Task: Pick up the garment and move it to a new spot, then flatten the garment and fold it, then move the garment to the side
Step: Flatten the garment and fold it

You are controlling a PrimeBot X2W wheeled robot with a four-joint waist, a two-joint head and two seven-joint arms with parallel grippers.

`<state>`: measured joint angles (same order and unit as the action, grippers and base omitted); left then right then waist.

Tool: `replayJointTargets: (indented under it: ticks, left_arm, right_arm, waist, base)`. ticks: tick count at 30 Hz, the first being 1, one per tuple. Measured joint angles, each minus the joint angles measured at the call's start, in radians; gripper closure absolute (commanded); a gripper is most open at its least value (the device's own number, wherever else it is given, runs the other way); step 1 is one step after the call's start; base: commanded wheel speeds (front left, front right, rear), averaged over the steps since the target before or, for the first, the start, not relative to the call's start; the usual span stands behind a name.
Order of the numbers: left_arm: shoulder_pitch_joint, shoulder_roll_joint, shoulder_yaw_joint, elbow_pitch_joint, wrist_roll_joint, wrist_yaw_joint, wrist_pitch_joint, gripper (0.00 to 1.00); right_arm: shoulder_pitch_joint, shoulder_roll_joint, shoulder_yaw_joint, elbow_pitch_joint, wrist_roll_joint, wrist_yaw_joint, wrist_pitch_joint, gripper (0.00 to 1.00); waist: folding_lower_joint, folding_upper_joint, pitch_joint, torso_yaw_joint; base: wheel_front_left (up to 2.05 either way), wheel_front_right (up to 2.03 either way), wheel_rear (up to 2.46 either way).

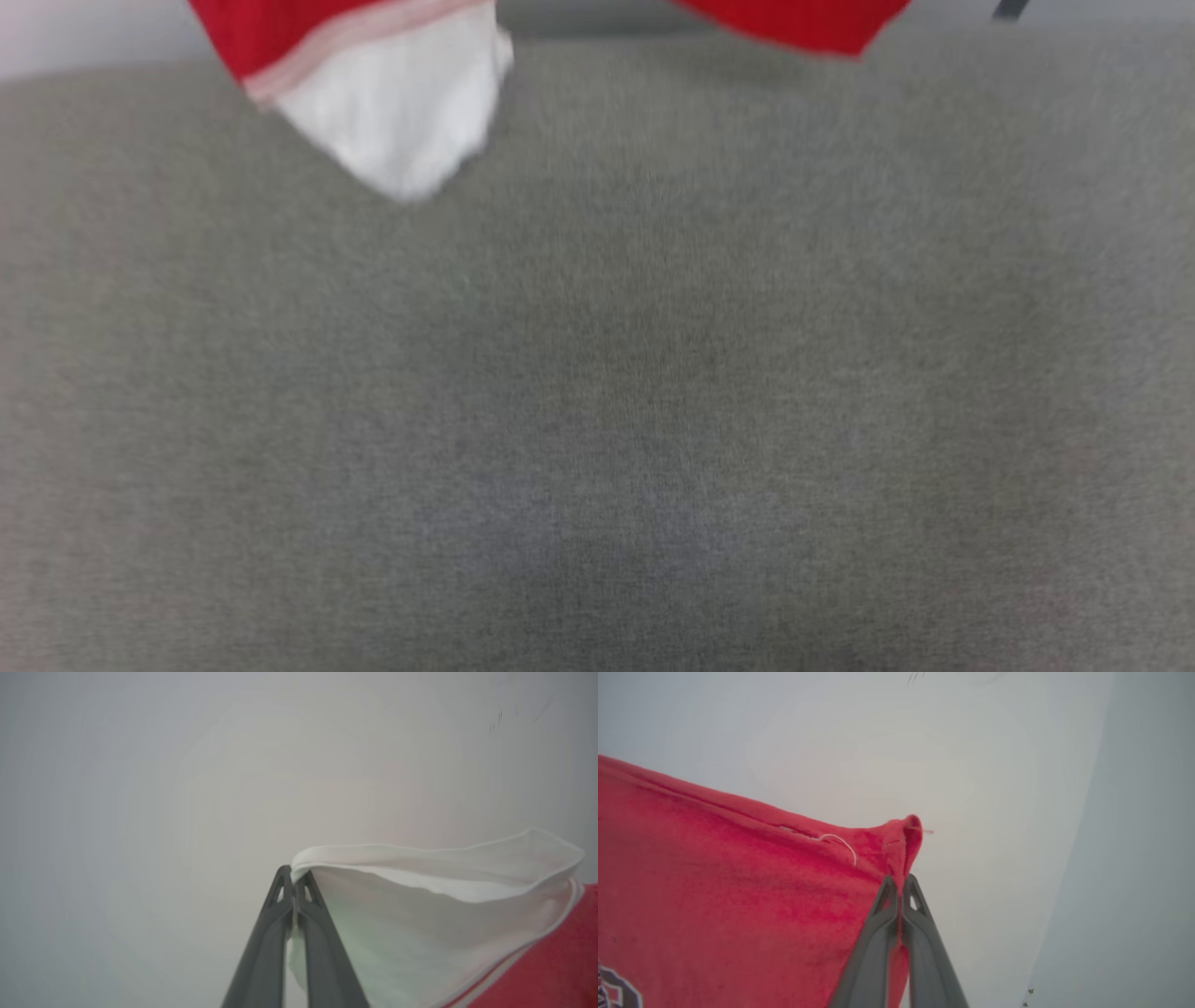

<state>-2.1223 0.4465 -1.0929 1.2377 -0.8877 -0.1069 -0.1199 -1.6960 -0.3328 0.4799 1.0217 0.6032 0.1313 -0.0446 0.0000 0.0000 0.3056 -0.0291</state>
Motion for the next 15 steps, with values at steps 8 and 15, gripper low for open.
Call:
replayJointTargets:
  ticks: [8,15]
  left_arm:
    - [-0.138,-0.021,-0.001,-0.005,0.031,-0.008,-0.120,1.00]
    - [-0.173,-0.032,0.060,-0.106,0.076,0.018,-0.142,1.00]
  right_arm:
    - [-0.086,-0.039,0.009,0.036,-0.085,0.000,-0.171,1.00]
    - [-0.144,-0.054,0.004,0.069,-0.225,0.000,-0.216,1.00]
  waist:
    - [0.0000,0.0000,0.185,-0.001]
    - [0.0000,0.0000,0.342,0.021]
  base:
    - [0.00,0.00,0.00]
    - [0.00,0.00,0.00]
